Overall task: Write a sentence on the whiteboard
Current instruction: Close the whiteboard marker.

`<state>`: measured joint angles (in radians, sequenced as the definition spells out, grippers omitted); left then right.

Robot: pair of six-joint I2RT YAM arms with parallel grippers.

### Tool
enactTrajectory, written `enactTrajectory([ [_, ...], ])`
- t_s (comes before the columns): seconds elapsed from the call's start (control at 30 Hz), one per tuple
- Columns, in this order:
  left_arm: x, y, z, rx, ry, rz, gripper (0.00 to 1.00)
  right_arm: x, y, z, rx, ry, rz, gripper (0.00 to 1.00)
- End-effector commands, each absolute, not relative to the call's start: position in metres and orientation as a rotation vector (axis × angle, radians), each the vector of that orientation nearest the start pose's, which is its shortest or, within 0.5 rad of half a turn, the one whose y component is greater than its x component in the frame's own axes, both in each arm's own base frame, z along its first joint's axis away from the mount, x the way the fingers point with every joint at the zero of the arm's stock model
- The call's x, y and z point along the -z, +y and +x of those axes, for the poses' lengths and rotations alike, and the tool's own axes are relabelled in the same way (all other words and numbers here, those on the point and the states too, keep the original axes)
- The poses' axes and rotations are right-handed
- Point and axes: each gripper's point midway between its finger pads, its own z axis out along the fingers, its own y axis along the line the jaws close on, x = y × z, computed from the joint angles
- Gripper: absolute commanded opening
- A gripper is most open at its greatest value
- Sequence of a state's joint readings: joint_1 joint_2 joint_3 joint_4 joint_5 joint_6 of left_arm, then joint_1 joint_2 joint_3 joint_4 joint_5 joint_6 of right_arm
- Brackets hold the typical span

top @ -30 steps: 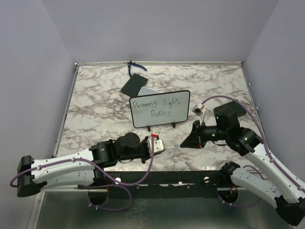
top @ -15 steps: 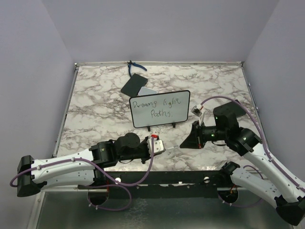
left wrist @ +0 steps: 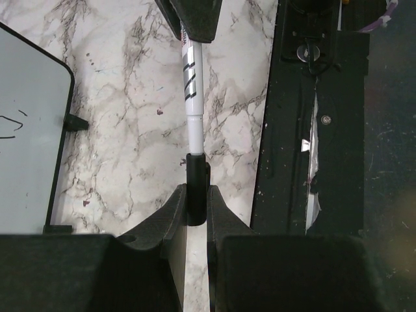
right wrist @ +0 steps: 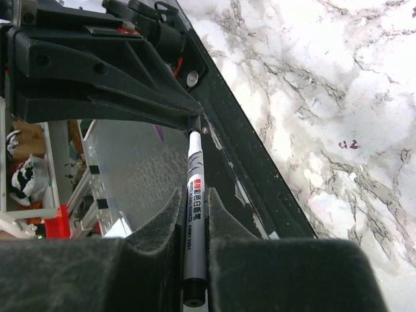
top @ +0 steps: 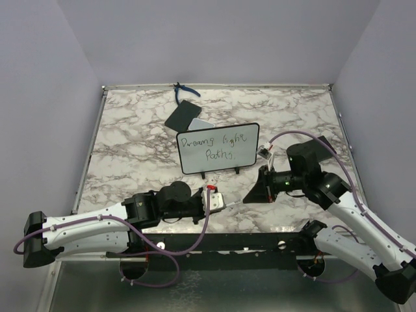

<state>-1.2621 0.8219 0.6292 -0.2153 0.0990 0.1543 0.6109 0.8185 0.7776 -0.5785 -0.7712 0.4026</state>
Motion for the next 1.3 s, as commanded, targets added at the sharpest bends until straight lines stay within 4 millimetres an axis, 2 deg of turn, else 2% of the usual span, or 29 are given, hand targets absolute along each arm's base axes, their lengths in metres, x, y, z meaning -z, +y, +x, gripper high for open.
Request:
enactTrajectory([
  [0.0,-0.197,-0.301,0.076,0.842,1.457,1.413,0.00,-0.212,0.238,0.097,-1.447,2.220,-0.751,0.01],
  [0.3,-0.206,-0.316,0.079,0.868,1.448,1.377,0.00,-0.203,0.245,0.095,-1.523,2.231,-0.760,0.00],
  [0.63,-0.209,-0.329,0.094,0.896,1.536,1.195,0.00,-0.188,0.246,0.096,-1.531,2.246,-0.727,0.01],
  [1.03,-0.224,-0.343,0.101,0.956,1.507,1.073,0.00,-0.167,0.262,0.081,-1.548,2.294,-0.767,0.01],
  [1.27,-0.218,-0.346,0.090,1.018,1.473,1.114,0.00,-0.158,0.273,0.069,-1.574,2.312,-0.814,0.01],
])
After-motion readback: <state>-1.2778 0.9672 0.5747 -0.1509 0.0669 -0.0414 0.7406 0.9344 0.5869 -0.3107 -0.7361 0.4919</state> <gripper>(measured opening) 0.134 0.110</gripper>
